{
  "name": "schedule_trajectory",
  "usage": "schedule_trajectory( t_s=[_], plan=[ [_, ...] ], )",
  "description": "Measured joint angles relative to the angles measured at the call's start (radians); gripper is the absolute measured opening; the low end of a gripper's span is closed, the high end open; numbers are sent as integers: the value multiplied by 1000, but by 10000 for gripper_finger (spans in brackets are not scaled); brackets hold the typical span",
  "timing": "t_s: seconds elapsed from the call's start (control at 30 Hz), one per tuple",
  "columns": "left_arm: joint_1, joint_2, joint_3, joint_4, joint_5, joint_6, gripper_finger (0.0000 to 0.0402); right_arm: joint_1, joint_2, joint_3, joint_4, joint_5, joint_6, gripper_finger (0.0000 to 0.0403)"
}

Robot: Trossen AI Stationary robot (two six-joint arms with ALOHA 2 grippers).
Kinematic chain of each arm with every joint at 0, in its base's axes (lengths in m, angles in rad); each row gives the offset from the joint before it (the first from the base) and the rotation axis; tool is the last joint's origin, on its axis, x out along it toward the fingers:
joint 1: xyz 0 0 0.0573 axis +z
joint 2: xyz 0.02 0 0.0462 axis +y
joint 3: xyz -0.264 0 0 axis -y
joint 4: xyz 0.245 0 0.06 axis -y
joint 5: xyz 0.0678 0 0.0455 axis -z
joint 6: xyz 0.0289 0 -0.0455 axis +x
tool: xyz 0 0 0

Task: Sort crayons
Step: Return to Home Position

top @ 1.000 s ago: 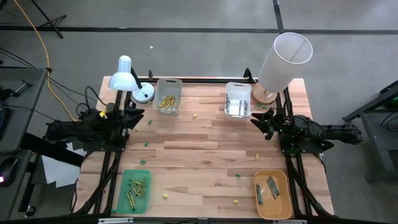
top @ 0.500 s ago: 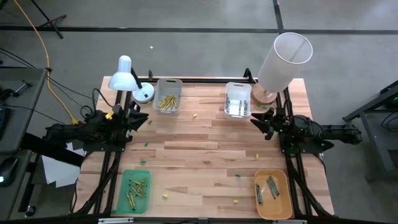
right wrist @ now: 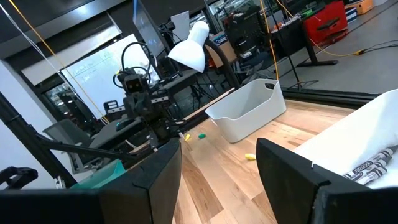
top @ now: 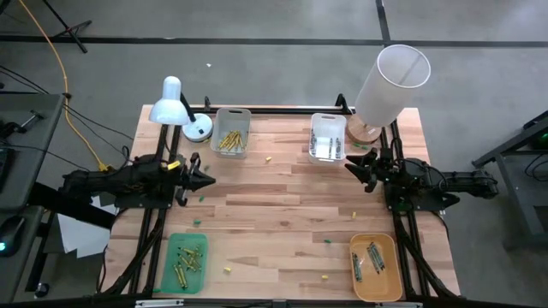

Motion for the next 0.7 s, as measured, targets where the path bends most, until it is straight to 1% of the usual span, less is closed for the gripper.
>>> schedule_trajectory(
  t_s=[0.2,0.7],
  plan=[
    [-3,8,0,2,8,33,0,0,0,0,0,0,0,201],
    [-3,16,1,2,1,34,3,0,0,0,0,0,0,201]
  ],
)
